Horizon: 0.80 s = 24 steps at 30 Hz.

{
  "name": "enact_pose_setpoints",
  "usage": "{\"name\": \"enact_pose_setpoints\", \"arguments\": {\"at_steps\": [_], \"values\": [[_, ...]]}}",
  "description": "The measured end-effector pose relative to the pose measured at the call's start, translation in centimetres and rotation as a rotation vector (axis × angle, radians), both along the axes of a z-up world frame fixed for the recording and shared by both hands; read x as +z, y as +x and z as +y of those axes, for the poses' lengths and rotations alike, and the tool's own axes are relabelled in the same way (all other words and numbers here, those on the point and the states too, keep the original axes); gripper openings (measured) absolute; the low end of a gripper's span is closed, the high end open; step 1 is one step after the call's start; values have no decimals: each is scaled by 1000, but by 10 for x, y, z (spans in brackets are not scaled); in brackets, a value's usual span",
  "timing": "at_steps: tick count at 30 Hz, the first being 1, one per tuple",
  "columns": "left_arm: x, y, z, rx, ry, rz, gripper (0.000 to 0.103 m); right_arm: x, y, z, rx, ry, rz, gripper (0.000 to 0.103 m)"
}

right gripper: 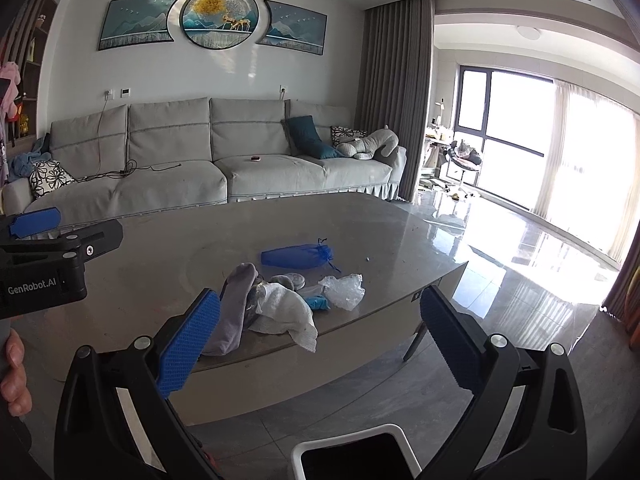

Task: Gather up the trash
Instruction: 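Move both grippers toward the trash items on the stone table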

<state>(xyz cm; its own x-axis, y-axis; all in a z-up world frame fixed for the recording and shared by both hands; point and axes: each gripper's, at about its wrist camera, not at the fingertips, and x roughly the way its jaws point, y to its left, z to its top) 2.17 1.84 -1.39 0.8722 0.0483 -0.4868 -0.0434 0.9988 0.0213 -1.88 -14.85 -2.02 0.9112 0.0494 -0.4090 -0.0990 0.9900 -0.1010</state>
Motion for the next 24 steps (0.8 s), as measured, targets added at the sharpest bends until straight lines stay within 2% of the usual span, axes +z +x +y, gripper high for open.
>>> {"name": "enact_pose_setpoints", "arguments": {"at_steps": [9,16,24], "values": [[-13,13,12,0,-23,51,98,-4,14,5,17,25,24,100],[-24,25,21,2,1,65,98,-13,35,16,37,17,48,100],[-41,44,31,-15,-5,86,98,-26,57,33,70,21,78,100]]}}
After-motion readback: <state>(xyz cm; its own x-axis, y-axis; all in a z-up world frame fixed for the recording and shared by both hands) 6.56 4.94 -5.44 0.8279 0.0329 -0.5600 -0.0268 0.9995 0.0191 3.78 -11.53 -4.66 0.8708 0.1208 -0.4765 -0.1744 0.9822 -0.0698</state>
